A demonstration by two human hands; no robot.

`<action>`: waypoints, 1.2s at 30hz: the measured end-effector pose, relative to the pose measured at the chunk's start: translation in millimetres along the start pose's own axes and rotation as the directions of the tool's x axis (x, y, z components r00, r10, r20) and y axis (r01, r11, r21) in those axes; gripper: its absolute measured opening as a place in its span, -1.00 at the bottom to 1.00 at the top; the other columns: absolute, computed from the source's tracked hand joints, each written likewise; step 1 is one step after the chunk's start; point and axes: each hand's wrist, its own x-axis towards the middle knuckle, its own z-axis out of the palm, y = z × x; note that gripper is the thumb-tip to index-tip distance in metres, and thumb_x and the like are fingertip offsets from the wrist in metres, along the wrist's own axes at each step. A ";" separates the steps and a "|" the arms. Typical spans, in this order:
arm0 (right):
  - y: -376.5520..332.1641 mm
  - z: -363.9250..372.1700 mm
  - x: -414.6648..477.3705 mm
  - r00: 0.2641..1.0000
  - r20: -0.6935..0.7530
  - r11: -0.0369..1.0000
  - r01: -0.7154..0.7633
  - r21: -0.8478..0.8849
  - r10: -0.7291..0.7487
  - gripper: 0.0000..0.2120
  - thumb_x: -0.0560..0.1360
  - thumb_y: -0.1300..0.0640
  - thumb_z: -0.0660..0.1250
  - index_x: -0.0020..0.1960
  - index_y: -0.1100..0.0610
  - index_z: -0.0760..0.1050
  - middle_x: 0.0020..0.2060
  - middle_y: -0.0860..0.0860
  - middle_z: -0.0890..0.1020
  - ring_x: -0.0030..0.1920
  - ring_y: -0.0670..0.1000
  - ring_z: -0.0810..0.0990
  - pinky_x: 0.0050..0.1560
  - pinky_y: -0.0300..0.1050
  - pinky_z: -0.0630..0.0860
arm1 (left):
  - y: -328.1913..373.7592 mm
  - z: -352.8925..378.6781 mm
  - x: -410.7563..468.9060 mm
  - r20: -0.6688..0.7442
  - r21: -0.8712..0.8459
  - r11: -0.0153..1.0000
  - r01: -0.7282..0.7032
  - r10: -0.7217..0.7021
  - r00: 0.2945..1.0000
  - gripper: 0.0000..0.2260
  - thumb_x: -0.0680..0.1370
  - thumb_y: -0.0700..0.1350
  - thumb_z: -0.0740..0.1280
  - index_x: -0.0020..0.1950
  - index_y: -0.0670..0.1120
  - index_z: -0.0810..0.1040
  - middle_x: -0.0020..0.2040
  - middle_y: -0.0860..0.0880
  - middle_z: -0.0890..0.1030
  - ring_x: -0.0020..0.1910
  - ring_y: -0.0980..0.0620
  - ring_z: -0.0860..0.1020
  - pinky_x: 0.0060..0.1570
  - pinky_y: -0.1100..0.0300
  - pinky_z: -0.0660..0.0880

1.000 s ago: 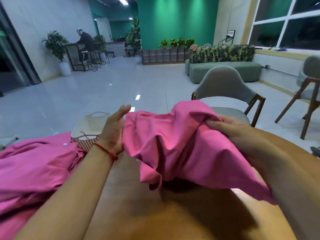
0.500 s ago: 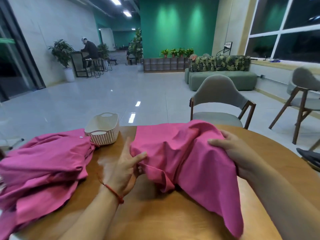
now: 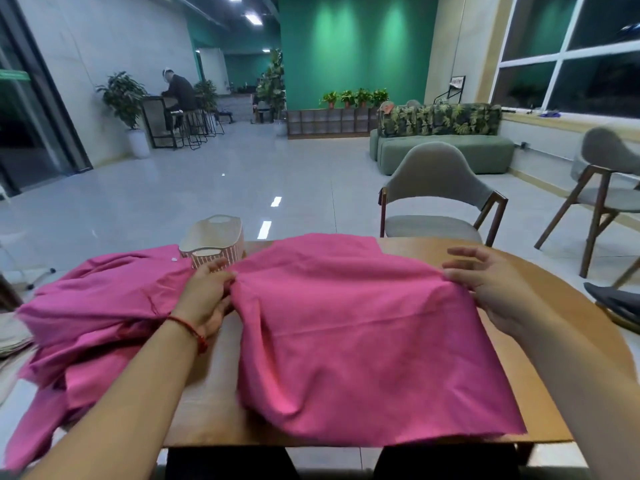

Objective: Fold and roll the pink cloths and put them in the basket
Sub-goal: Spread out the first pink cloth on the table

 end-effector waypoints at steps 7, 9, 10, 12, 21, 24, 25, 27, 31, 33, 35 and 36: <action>54.9 7.7 -13.8 0.998 0.063 0.941 0.045 -0.334 -0.025 -0.59 0.48 0.37 0.54 0.22 -0.02 0.67 0.14 0.02 0.73 -0.05 -0.02 0.71 -0.02 -0.11 0.59 | -84.3 -14.5 -24.4 0.126 0.562 0.826 -0.046 -0.031 0.992 -0.10 0.21 -0.25 0.56 0.54 -0.03 0.35 0.35 -0.06 0.51 0.14 -0.08 0.59 0.01 0.24 0.55; 59.0 9.9 -19.1 0.997 0.061 0.909 0.065 -0.411 -0.043 -0.59 0.49 0.29 0.56 0.25 -0.05 0.64 0.15 -0.07 0.71 -0.09 -0.08 0.70 -0.10 -0.18 0.59 | -93.6 -21.1 -24.0 0.147 0.736 0.654 -0.172 0.094 0.985 -0.30 0.39 -0.35 0.43 0.51 -0.02 0.40 0.30 -0.06 0.46 0.20 -0.03 0.53 0.10 0.25 0.46; 58.8 10.7 -21.8 0.998 0.054 0.914 0.051 -0.404 -0.032 -0.61 0.51 0.22 0.57 0.28 -0.06 0.62 0.15 -0.08 0.69 -0.06 -0.10 0.69 -0.10 -0.17 0.59 | -94.4 -24.9 -21.7 0.168 0.799 0.557 -0.225 0.152 0.974 -0.36 0.42 -0.36 0.36 0.49 -0.03 0.42 0.30 -0.09 0.46 0.24 -0.08 0.54 0.21 0.18 0.43; 55.6 13.7 -31.4 0.997 0.070 0.921 0.011 -0.388 0.018 -0.67 0.56 0.06 0.54 0.29 -0.07 0.58 0.09 -0.14 0.69 0.00 -0.15 0.68 -0.06 -0.17 0.58 | -96.6 -28.7 -18.2 0.206 0.917 0.289 -0.276 0.248 0.946 -0.38 0.40 -0.33 0.28 0.46 -0.02 0.46 0.35 -0.15 0.44 0.26 -0.22 0.52 0.33 -0.01 0.42; 83.8 73.4 -70.5 0.853 0.493 0.526 0.502 -0.687 -0.170 -0.42 0.64 -0.02 0.36 0.63 -0.12 0.32 0.54 -0.18 0.41 0.50 -0.18 0.38 0.55 -0.22 0.26 | -91.0 70.6 -52.8 0.484 0.579 0.622 -0.528 0.259 0.836 -0.68 0.68 0.05 0.32 0.43 0.05 0.50 0.35 0.11 0.57 0.29 0.18 0.54 0.34 0.26 0.42; 102.8 101.8 -84.3 0.816 0.575 0.347 0.557 -0.755 -0.058 -0.41 0.67 -0.01 0.18 0.69 -0.16 0.20 0.68 -0.15 0.21 0.63 -0.04 0.24 0.63 -0.04 0.19 | -89.6 101.7 -53.6 0.505 0.563 0.613 -0.555 0.276 0.818 -0.64 0.63 0.13 0.38 0.39 0.06 0.53 0.28 0.12 0.60 0.15 0.19 0.59 0.22 0.22 0.53; 109.8 108.0 -87.9 0.815 0.579 0.300 0.560 -0.772 -0.031 -0.42 0.68 -0.01 0.13 0.70 -0.15 0.16 0.69 -0.14 0.17 0.65 -0.02 0.22 0.62 0.01 0.19 | -90.7 111.7 -51.9 0.525 0.576 0.570 -0.585 0.290 0.800 -0.61 0.60 0.15 0.41 0.38 0.05 0.54 0.25 0.09 0.61 0.14 0.15 0.60 0.24 0.13 0.55; 122.7 116.7 -92.7 0.808 0.588 0.224 0.580 -0.783 -0.039 -0.43 0.70 -0.04 0.06 0.71 -0.13 0.12 0.71 -0.10 0.15 0.66 0.02 0.21 0.61 0.12 0.20 | -94.9 129.3 -47.1 0.562 0.654 0.450 -0.608 0.249 0.789 -0.43 0.52 0.27 0.44 0.45 0.03 0.49 0.30 0.02 0.59 0.22 0.04 0.58 0.33 0.03 0.52; 131.5 117.8 -94.8 0.751 0.656 0.206 0.654 -0.727 -0.069 -0.42 0.69 0.01 0.07 0.71 -0.09 0.12 0.69 -0.08 0.20 0.66 0.02 0.18 0.63 0.07 0.17 | -107.6 152.6 -38.3 0.493 0.852 0.181 -0.491 0.040 0.869 0.00 0.33 0.55 0.34 0.61 0.00 0.27 0.46 -0.06 0.50 0.38 -0.15 0.53 0.36 -0.07 0.49; 124.8 112.8 -94.1 0.712 0.695 0.338 0.682 -0.649 -0.102 -0.50 0.69 0.04 0.09 0.63 -0.06 0.34 0.60 -0.11 0.37 0.57 -0.09 0.30 0.60 -0.09 0.22 | -118.4 156.2 -32.2 0.485 0.874 -0.001 -0.486 0.058 0.873 -0.20 0.43 0.46 0.34 0.55 0.07 0.33 0.37 -0.08 0.54 0.31 -0.20 0.55 0.28 -0.07 0.52; 114.6 101.5 -90.0 0.756 0.638 0.523 0.607 -0.598 -0.149 -0.59 0.64 0.14 0.19 0.43 -0.03 0.58 0.38 -0.15 0.60 0.32 -0.25 0.50 0.43 -0.20 0.38 | -125.6 154.6 -24.2 0.486 0.872 0.001 -0.489 0.108 0.867 -0.50 0.57 0.25 0.32 0.45 0.09 0.46 0.32 -0.11 0.58 0.27 -0.23 0.56 0.22 -0.03 0.53; 111.1 94.0 -85.7 0.806 0.560 0.581 0.553 -0.598 -0.191 -0.62 0.60 0.17 0.24 0.35 -0.03 0.64 0.25 -0.18 0.66 0.20 -0.31 0.54 0.32 -0.25 0.42 | -127.9 150.6 -18.3 0.472 0.872 0.080 -0.483 0.128 0.872 -0.61 0.59 0.17 0.31 0.37 0.05 0.54 0.28 -0.12 0.62 0.24 -0.23 0.58 0.18 -0.01 0.53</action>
